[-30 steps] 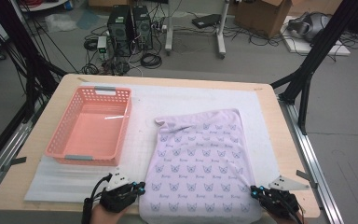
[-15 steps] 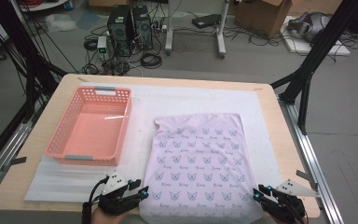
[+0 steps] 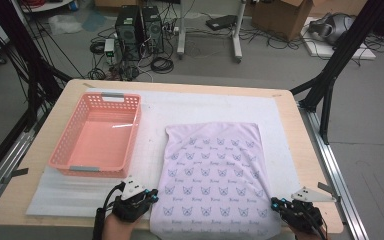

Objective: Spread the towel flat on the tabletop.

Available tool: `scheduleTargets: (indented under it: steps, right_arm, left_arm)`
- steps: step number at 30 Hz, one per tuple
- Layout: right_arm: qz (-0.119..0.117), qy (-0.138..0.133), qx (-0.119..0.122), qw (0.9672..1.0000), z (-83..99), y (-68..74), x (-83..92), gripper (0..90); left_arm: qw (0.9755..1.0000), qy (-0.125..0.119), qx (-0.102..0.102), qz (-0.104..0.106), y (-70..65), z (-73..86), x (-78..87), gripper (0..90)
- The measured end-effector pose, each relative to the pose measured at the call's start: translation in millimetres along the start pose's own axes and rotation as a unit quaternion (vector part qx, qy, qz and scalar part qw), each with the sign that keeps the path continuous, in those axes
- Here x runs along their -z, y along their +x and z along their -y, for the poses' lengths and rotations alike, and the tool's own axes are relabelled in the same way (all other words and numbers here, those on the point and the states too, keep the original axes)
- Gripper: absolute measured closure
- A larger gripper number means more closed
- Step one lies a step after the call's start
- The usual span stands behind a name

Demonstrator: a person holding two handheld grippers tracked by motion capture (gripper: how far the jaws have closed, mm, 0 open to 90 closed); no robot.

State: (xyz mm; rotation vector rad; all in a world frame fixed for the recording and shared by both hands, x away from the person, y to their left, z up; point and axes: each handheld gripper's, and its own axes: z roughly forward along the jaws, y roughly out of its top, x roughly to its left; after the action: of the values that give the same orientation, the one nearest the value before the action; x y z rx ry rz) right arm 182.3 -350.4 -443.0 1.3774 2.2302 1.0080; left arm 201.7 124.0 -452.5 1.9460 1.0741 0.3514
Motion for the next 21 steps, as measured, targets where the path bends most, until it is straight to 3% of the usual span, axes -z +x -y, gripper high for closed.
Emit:
scheduleTargets:
  steps: [2,5,8,11,15,18,21]
  right_arm:
    - [-0.006,0.006,0.008,0.9999,3.5,0.5,6.1,87.3]
    - [-0.021,0.015,0.009,0.9996,7.6,0.1,13.6,87.2]
    - [-0.028,0.012,0.012,0.9995,6.4,-0.7,13.7,81.2]
    - [-0.024,-0.009,0.004,0.9997,-1.3,-5.7,11.9,74.5]
    - [-0.022,-0.025,0.002,0.9994,-12.9,-11.7,4.8,73.8]
    - [-0.022,-0.03,0.006,0.9993,-21.5,-13.8,-2.0,73.5]
    - [-0.019,-0.042,0.012,0.9988,-31.5,-17.5,-9.2,70.6]
  left_arm:
    - [0.9998,0.003,0.013,0.014,2.2,5.0,6.4,88.0]
    - [0.9994,0.007,0.014,0.029,2.3,9.0,12.2,86.7]
    - [0.9993,-0.006,0.019,0.032,6.6,2.5,10.5,67.4]
    - [0.9982,-0.038,0.022,0.04,10.9,-11.1,3.8,56.9]
    - [0.9957,-0.062,0.001,0.069,17.6,-30.0,-9.9,51.1]
    - [0.9946,-0.069,-0.008,0.077,24.7,-44.8,-22.3,48.6]
    - [0.995,-0.066,-0.008,0.075,31.4,-59.9,-36.8,48.1]
